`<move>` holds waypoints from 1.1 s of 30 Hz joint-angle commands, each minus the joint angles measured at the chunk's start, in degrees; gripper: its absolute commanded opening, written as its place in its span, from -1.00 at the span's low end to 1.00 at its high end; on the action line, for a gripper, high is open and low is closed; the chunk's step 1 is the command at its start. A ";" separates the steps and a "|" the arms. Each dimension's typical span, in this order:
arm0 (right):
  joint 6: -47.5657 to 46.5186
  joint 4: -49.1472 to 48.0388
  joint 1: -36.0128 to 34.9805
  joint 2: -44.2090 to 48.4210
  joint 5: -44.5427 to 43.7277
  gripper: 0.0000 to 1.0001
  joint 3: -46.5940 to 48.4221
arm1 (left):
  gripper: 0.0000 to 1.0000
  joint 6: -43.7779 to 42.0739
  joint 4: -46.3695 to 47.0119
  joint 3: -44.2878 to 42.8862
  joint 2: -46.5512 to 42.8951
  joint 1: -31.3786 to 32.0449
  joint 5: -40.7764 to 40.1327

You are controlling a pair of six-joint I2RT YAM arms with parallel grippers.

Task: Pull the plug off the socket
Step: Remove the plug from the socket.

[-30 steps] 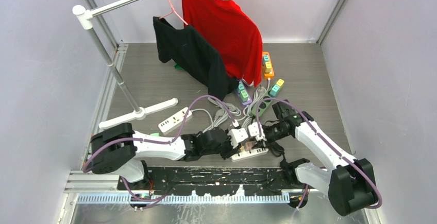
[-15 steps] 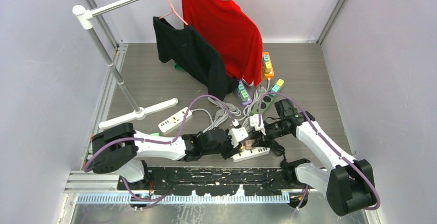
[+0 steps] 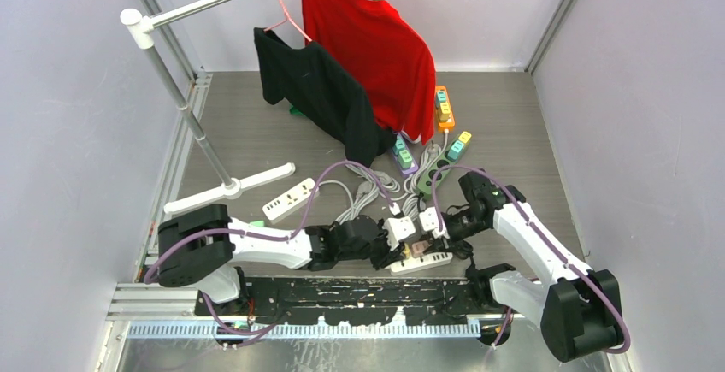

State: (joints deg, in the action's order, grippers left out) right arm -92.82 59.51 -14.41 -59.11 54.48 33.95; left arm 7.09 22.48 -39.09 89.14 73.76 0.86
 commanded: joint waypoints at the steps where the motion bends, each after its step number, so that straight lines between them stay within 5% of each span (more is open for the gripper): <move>1: 18.26 -9.38 0.12 0.74 6.30 -0.97 1.77 | -1.00 1.00 -6.67 1.09 3.10 -0.37 -0.22; 4: 30.19 -17.53 1.76 0.84 7.03 -0.97 1.83 | -1.00 1.67 -6.71 1.91 2.45 -0.37 -0.81; 7: 32.00 -18.78 4.03 1.24 6.01 -0.97 2.03 | -1.00 2.38 -6.70 2.88 1.98 -0.36 -1.28; 14: 10.08 -0.43 5.51 2.12 0.03 -0.97 2.67 | -1.00 3.10 -6.50 4.42 0.96 -0.36 -2.55; 18: 7.16 4.39 5.48 2.17 2.41 -0.97 3.47 | -1.00 3.01 -6.76 4.28 1.05 -0.37 -2.97; 28: 38.62 -10.02 8.83 2.08 8.98 -0.97 7.57 | -0.98 2.99 -10.99 1.83 0.65 -0.37 -4.13; 33: 45.87 -11.40 12.31 1.57 6.68 -0.97 8.27 | -0.26 3.56 -12.83 0.24 -1.26 -0.36 -6.35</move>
State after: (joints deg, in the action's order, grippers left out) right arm -57.91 52.07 -4.38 -57.74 60.27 39.57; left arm 10.09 21.10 -39.20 88.53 73.43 -1.58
